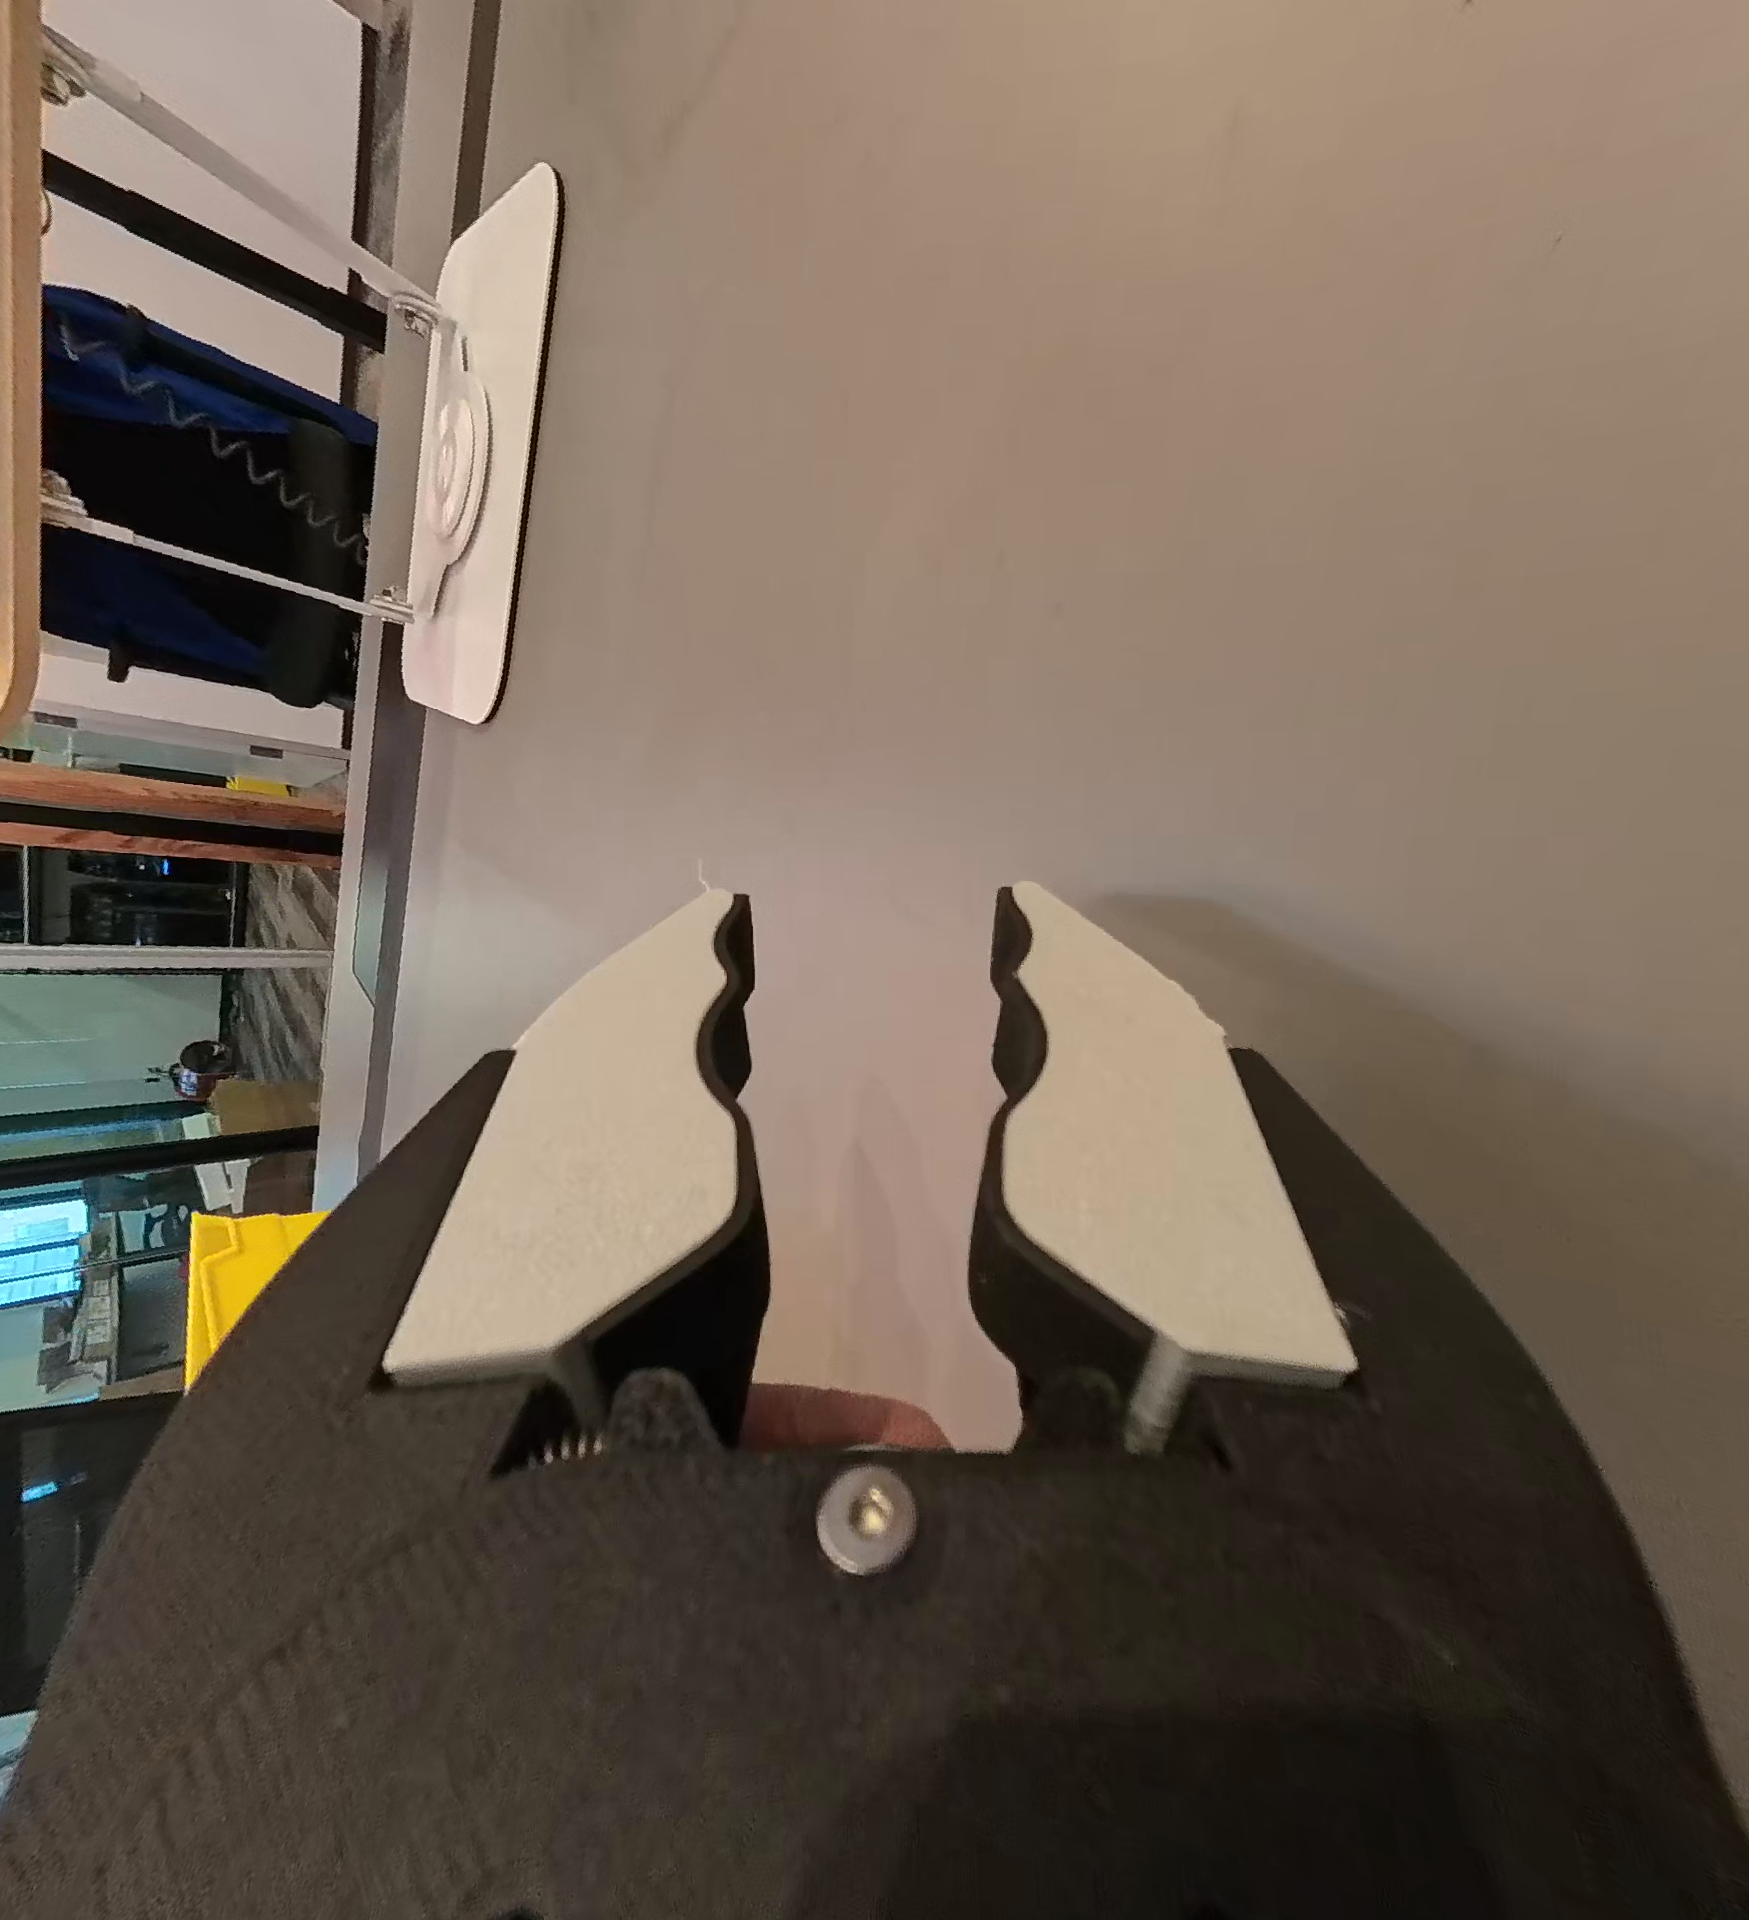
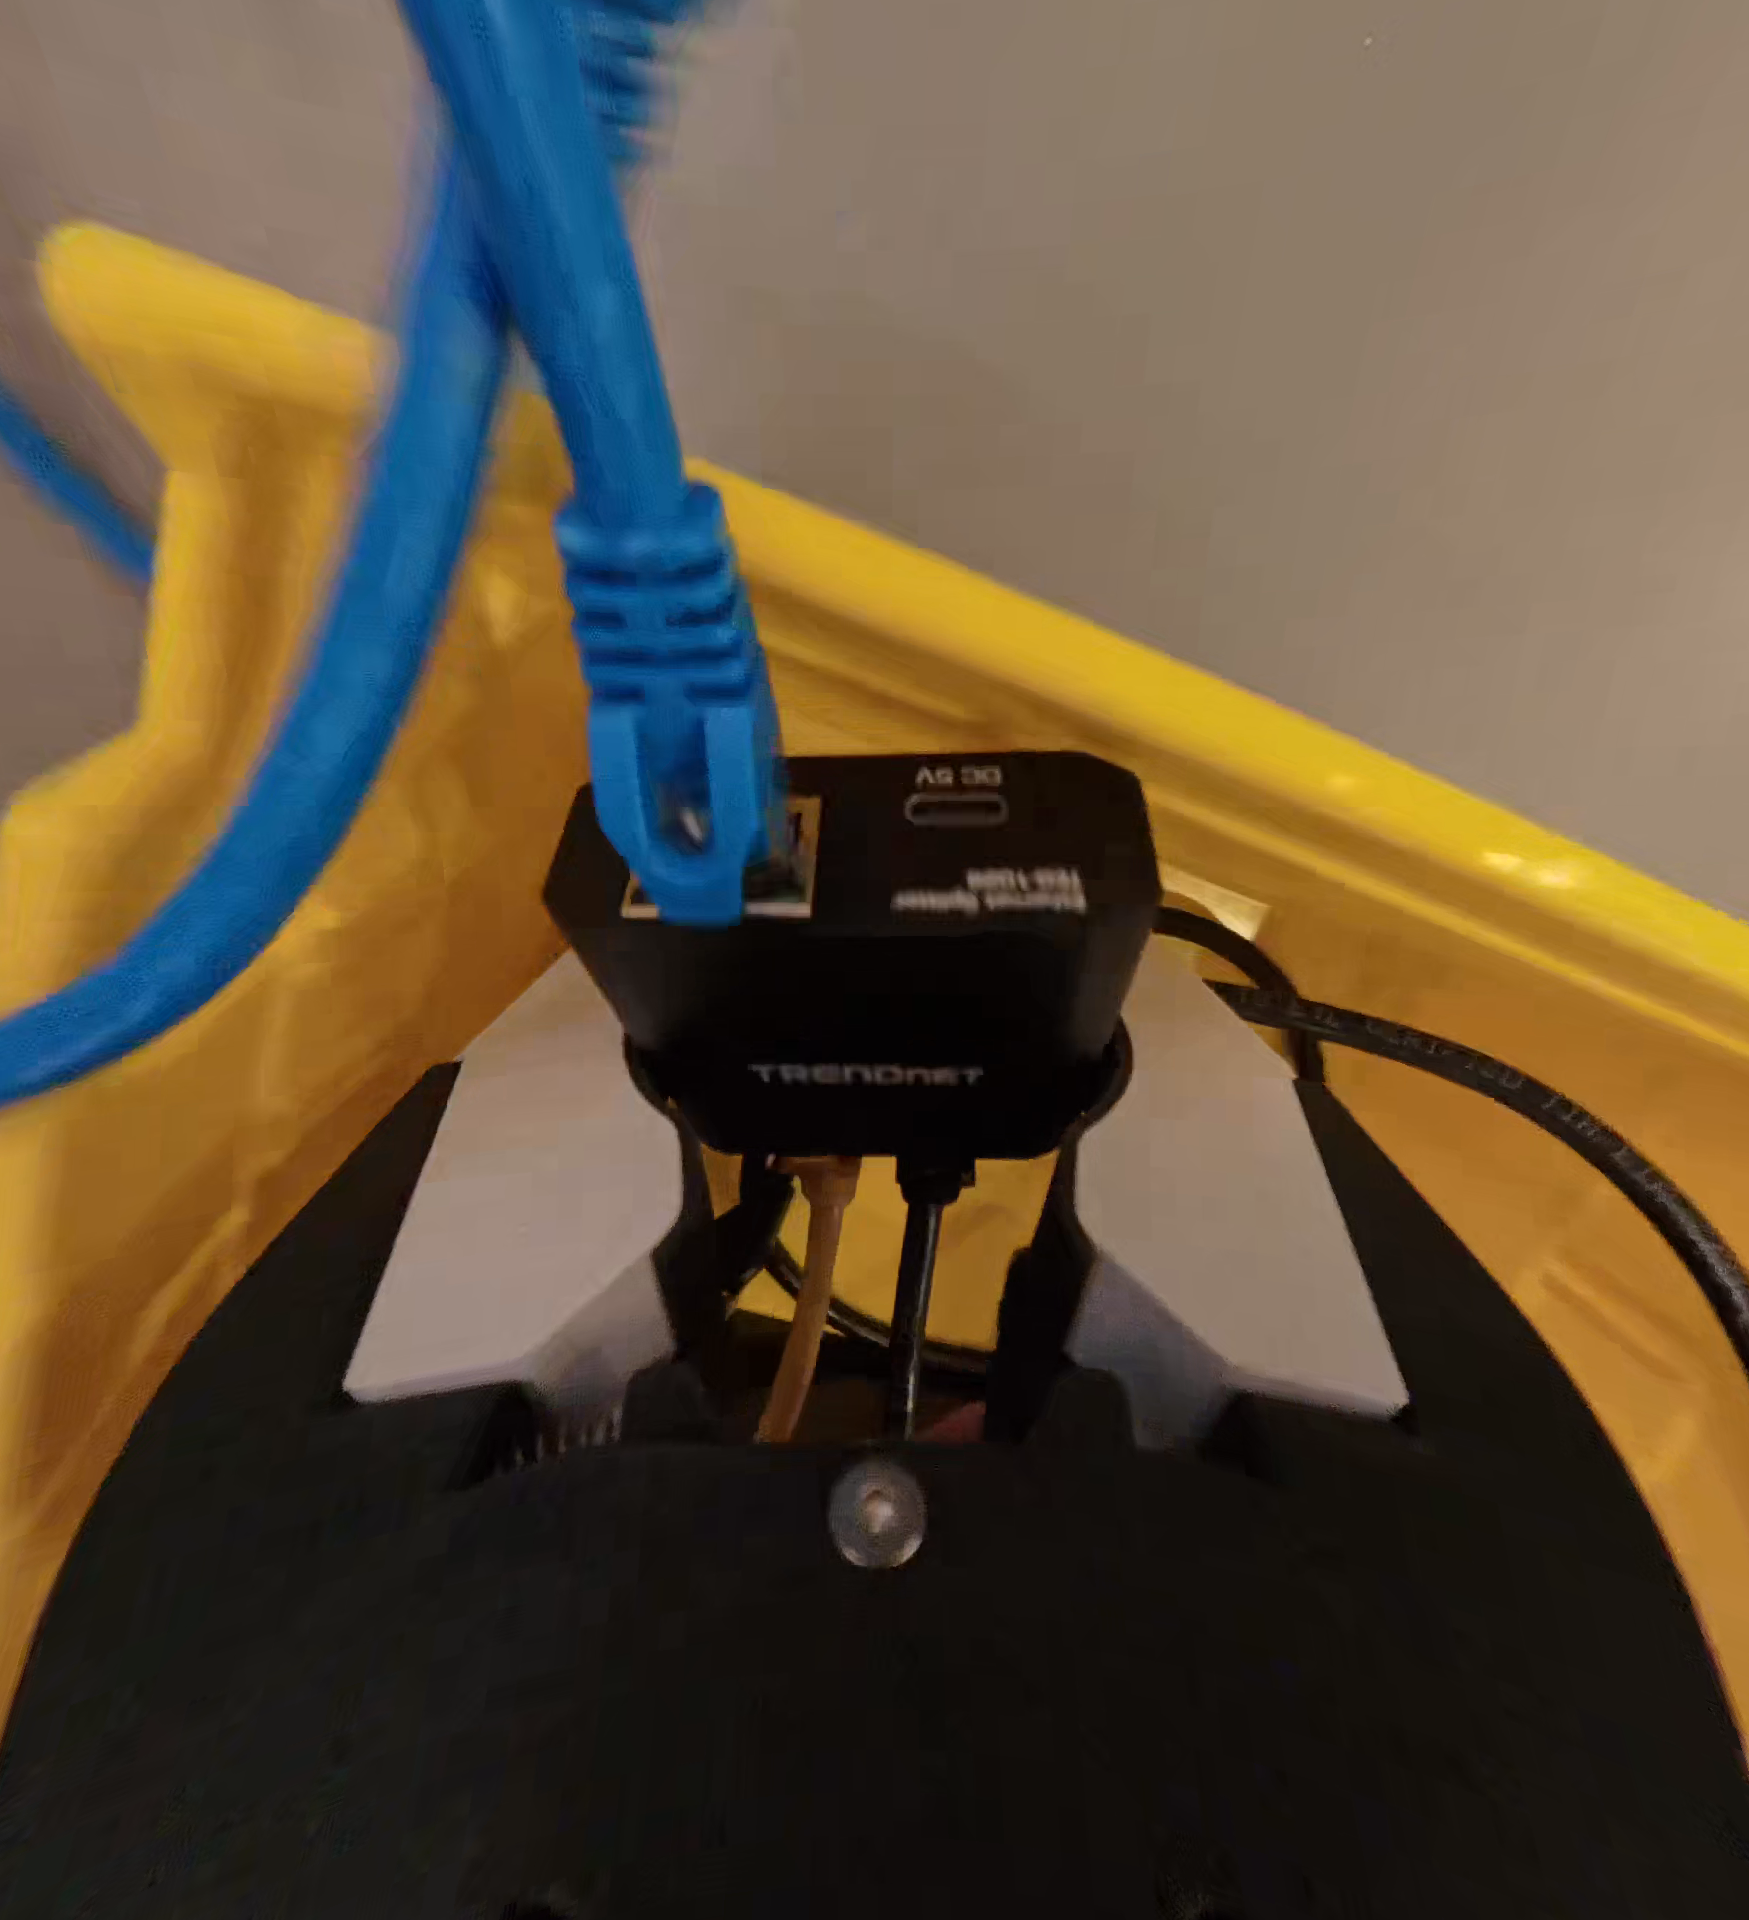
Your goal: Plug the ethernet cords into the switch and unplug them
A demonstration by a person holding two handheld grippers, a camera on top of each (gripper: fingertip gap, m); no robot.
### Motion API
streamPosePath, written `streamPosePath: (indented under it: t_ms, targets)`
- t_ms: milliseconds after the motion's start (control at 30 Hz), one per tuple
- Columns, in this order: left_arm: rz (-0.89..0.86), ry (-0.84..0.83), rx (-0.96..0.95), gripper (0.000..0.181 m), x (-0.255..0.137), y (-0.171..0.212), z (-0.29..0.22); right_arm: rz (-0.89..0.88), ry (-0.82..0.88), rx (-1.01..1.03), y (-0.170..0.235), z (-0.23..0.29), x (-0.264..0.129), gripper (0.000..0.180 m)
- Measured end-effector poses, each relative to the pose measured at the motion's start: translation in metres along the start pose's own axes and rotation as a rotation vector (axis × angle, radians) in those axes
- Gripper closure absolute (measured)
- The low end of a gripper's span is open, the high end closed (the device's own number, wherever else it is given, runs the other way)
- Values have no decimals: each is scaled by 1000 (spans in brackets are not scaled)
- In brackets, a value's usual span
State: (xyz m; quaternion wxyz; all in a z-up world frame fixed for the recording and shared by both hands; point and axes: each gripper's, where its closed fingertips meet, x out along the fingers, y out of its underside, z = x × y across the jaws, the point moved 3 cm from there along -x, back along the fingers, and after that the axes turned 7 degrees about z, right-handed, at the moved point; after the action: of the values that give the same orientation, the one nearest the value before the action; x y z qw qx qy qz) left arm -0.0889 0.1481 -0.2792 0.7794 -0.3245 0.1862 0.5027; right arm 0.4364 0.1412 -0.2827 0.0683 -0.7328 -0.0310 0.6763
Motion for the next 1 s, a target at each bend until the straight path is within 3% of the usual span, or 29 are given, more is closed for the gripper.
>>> streamPosePath:
  t_ms: [300,367,467,633,767,900,1000]
  targets:
    - [4,-13,4,137,-5,1,5,116,-57,-131,-14,9,10,106]
    - [5,-11,-1,137,-5,1,6,138,-38,-170,-13,9,5,90]
    - [15,0,-2,137,-1,3,5,159,16,-256,-10,5,-20,73]
    - [23,14,12,137,3,2,0,83,86,-335,-9,-14,-85,76]
    - [23,-6,17,136,-2,2,5,5,161,-289,20,-53,-121,82]
    - [14,-82,-12,126,-21,4,36,-8,140,-165,75,-103,-105,84]
    - [28,-160,-180,109,-50,19,95,-192,-58,-70,95,-106,-89,96]
